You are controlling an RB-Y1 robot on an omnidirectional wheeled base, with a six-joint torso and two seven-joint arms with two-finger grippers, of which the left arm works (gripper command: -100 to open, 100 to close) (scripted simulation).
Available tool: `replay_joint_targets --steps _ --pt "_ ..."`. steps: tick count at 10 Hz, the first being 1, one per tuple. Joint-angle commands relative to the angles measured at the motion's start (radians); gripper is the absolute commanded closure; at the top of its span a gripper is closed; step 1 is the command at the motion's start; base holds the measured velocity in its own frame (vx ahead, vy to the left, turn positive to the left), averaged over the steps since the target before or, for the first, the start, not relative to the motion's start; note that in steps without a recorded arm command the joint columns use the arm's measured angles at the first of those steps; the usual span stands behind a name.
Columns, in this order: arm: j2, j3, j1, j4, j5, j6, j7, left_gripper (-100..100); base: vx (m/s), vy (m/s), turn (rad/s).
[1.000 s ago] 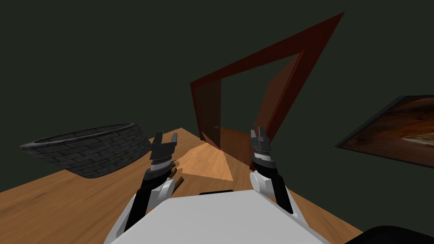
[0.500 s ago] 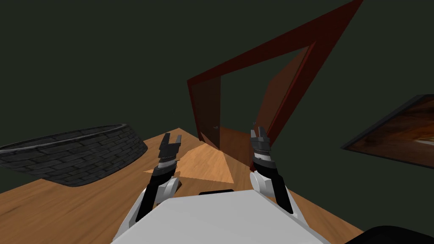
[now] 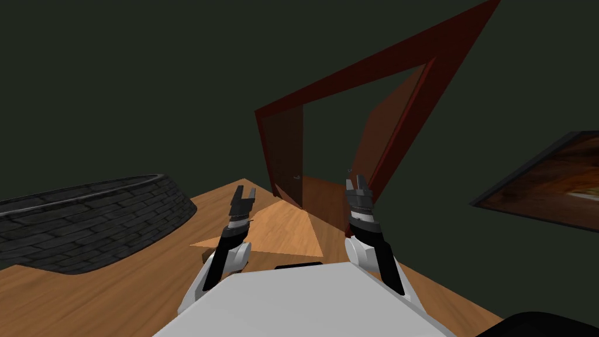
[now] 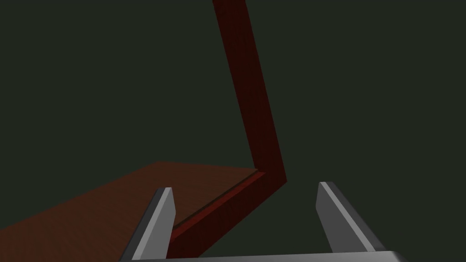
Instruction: Push the door open
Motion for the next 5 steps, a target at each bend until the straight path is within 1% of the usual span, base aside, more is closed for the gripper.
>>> replay_joint_targets --steps 1,5 --pt "0.005 -0.005 -0.009 0.039 0.003 -0.008 0.001 -100 0.099 0.016 -0.057" --pt "0.011 -0.021 -0.053 0.15 0.006 -0.023 0.0 -100 0.096 0.025 -0.064"
